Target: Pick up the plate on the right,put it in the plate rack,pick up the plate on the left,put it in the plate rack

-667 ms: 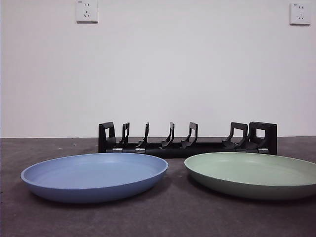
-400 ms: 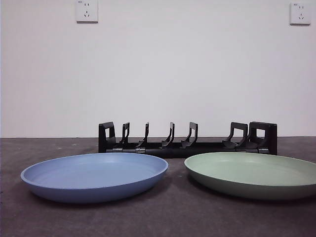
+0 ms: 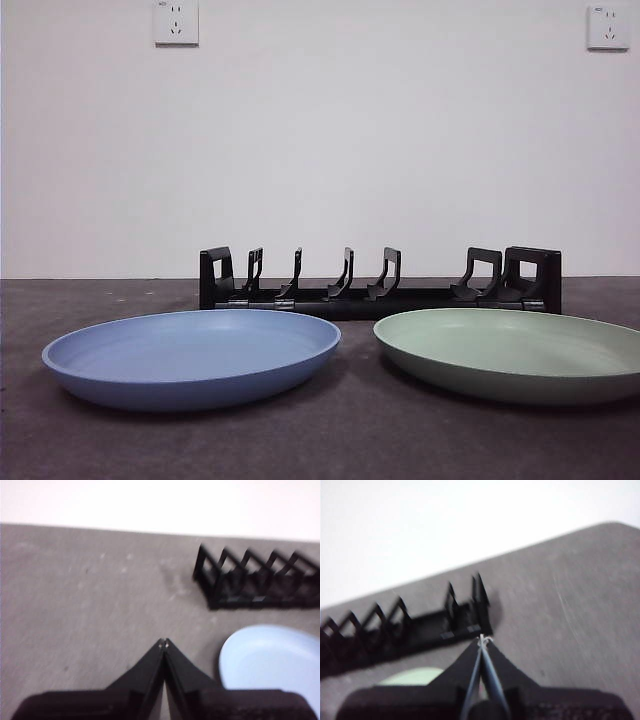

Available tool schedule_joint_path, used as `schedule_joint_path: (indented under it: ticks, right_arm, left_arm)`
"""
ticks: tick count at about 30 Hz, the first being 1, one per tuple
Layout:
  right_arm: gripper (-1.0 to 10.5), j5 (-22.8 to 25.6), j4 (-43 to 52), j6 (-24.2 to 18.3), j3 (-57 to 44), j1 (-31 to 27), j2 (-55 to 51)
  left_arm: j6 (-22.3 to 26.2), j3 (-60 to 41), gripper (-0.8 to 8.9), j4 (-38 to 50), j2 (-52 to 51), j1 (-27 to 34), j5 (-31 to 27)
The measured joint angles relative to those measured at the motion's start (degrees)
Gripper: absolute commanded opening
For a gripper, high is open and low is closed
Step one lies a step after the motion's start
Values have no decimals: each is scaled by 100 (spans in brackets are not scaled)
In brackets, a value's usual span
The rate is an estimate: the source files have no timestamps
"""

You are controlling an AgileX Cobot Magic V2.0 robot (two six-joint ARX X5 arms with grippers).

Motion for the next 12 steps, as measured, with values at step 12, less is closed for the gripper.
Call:
schedule_joint_path:
  ticks: [12]
  right_arm:
    - [-11,-1032,-1440,-190,2330,0,1853]
  left_arm:
    - [-179,1580,-6,-590,1360,0,1147]
